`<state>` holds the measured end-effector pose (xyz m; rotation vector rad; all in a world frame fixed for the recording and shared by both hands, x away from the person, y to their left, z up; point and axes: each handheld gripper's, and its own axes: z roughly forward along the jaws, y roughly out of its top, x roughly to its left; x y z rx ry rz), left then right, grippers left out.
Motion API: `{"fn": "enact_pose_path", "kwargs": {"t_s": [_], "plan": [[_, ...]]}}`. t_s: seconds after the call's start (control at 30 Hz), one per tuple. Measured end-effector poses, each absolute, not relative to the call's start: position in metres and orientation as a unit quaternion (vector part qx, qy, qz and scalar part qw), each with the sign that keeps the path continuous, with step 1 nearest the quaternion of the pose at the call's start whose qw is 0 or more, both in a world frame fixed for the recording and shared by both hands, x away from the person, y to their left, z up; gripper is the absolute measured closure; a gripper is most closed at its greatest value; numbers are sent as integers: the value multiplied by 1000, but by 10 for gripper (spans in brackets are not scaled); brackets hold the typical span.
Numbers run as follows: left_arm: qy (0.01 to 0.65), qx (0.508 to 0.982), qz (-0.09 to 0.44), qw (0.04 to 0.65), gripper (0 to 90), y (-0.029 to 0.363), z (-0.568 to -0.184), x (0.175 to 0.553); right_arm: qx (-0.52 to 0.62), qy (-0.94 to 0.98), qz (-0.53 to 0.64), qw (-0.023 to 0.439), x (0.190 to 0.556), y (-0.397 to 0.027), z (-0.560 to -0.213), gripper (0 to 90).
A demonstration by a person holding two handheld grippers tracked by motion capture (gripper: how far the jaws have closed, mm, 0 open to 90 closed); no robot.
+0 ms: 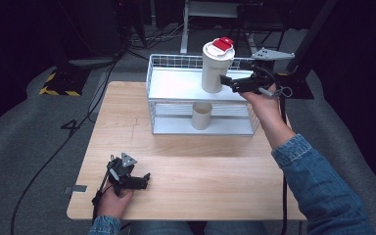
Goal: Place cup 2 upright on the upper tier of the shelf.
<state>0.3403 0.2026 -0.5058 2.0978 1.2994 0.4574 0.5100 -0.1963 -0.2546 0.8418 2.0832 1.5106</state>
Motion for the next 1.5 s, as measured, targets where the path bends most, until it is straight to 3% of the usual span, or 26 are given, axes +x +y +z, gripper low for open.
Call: {"fn": "enact_pose_path", "kwargs": {"t_s": [0.63,1.03,1.23,1.5], "plan": [[492,795,173,311,3,203,-506,340,279,760,553,194,455,-240,-258,0],[491,795,172,312,3,202,-506,342,295,772,530,191,427,-274,-286,45],[487,798,172,311,3,201,-506,345,300,781,518,180,413,-292,-306,156],[487,798,172,310,3,201,-506,345,323,786,492,189,401,-308,-333,154]]}}
